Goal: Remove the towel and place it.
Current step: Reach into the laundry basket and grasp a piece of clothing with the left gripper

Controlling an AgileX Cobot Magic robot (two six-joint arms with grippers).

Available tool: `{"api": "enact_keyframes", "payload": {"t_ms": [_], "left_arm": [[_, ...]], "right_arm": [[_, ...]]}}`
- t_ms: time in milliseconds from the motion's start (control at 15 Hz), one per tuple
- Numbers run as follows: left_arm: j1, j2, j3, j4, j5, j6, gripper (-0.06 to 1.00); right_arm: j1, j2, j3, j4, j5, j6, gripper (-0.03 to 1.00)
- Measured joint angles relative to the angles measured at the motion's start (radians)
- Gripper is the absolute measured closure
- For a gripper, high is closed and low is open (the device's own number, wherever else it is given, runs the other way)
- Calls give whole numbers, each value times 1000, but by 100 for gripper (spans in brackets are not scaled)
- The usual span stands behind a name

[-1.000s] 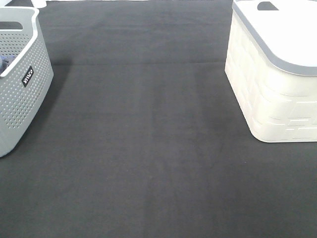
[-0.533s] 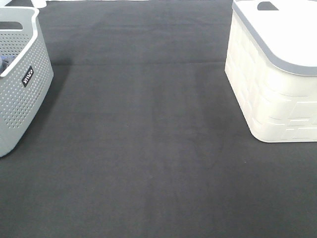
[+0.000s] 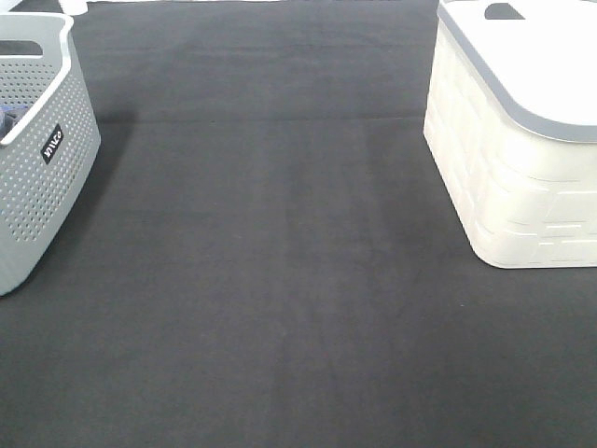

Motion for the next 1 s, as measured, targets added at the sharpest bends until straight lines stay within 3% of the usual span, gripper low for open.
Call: {"api": "enact_keyframes", "payload": {"t_ms": [267, 533, 733, 1000], "left_arm": [[0, 7, -16, 23, -8, -9, 21], [0, 57, -42, 70, -30, -165, 21], [0, 242, -94, 202, -41, -277, 21], [0, 610, -244, 264, -143, -412, 21]], "right_arm": [[0, 0, 0, 0, 0, 0, 20], [0, 0, 0, 1, 0, 0, 20], [0, 0, 0, 1, 0, 0, 20], [0, 0, 0, 1, 0, 0, 20]]}}
